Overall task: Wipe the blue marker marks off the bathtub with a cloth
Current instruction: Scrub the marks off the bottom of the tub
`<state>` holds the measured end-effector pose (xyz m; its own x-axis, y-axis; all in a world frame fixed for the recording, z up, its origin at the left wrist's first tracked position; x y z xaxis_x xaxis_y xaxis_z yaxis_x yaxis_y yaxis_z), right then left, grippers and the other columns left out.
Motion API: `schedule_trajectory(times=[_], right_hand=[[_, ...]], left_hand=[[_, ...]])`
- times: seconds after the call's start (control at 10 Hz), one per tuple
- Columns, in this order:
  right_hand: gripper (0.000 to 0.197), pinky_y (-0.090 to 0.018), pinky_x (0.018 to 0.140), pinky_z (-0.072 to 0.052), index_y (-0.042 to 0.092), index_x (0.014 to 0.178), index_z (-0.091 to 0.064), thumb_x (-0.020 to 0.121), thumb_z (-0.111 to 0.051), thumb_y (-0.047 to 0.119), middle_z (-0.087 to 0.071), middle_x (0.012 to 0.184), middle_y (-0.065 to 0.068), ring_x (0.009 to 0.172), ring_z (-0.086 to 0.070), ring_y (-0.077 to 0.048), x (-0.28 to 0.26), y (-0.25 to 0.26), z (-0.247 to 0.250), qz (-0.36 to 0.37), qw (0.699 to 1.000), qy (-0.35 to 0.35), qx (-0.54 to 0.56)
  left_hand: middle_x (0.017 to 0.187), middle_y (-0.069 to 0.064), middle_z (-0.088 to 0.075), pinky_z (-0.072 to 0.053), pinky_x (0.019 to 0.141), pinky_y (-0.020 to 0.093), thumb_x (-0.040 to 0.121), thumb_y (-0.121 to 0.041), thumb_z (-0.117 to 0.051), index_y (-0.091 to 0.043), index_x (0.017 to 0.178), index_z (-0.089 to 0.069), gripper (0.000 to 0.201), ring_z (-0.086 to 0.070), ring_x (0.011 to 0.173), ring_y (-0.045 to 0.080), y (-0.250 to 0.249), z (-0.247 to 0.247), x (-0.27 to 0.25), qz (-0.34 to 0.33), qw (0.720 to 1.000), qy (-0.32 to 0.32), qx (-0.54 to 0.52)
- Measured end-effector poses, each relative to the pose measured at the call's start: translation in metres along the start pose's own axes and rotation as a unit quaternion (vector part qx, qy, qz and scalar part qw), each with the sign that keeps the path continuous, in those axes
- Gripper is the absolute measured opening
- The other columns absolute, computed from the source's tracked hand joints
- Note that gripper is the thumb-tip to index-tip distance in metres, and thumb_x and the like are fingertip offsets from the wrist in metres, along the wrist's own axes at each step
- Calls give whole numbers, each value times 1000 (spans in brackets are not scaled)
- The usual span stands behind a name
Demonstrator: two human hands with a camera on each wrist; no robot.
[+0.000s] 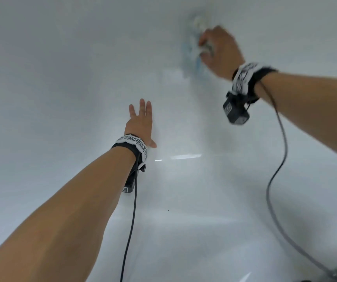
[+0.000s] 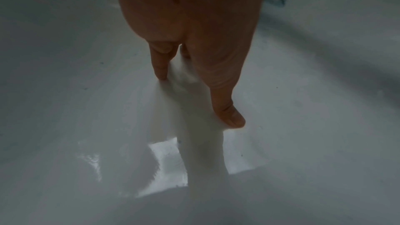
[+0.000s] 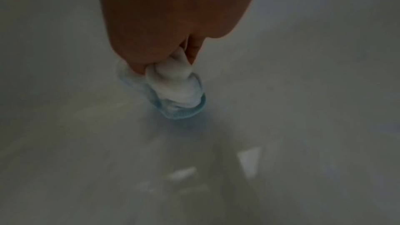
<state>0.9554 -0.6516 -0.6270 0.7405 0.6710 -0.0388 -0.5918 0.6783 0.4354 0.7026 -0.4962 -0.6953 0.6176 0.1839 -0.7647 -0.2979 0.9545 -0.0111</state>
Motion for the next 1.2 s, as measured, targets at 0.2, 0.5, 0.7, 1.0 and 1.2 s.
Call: schedule_trajectory(times=[0.2, 0.5, 0.7, 1.0, 1.2], right_hand=[[35, -37, 91, -45, 22, 122, -68, 88, -57, 26, -60, 124, -14, 112, -58, -38, -20, -33, -25, -144, 985, 75, -56], [27, -26, 82, -40, 27, 116, -66, 90, -58, 31, -64, 121, 4, 100, -56, -17, -145, 78, -92, 123, 954, 273, 2], [55, -37, 96, -46, 17, 128, -62, 92, -46, 55, -60, 134, -8, 121, -56, -32, -72, 31, -61, 142, 963, 142, -182], [32, -34, 95, -48, 16, 111, -74, 93, -53, 33, -69, 121, -7, 113, -63, -29, -129, 69, -79, 27, 985, 171, -11], [22, -37, 86, -51, 17, 108, -71, 91, -58, 18, -66, 114, -7, 105, -63, -29, -97, 65, -89, 91, 925, 361, -76]], left_hand=[[162, 5, 26, -48, 100, 48, 65, -42, -90, -13, 154, 24, 147, 12, 148, 44, -1, 0, 2, 0, 1000, 2, -5], [162, 5, 24, -48, 101, 49, 64, -39, -91, -13, 154, 23, 148, 12, 148, 45, -2, 3, -1, 0, 1000, 4, -20], [161, 4, 28, -49, 101, 48, 66, -41, -89, -15, 153, 26, 147, 14, 148, 43, -1, 0, 1, 4, 1000, 12, -9], [161, 6, 28, -46, 105, 47, 67, -40, -89, -12, 153, 26, 146, 11, 148, 44, -8, 7, 0, 6, 1000, 17, -6], [160, 8, 29, -47, 102, 49, 66, -38, -90, -10, 152, 27, 147, 12, 147, 46, -8, 3, -1, 12, 1000, 19, -5]])
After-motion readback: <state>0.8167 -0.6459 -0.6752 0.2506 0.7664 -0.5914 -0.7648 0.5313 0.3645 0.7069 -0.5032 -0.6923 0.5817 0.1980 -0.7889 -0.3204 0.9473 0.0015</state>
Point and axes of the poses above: each hand's wrist, its own x-axis towards the middle knuckle, its own z-axis out of the back of the hand, y = z × x, the point moved 5 cm from there along x, towards the middle knuckle
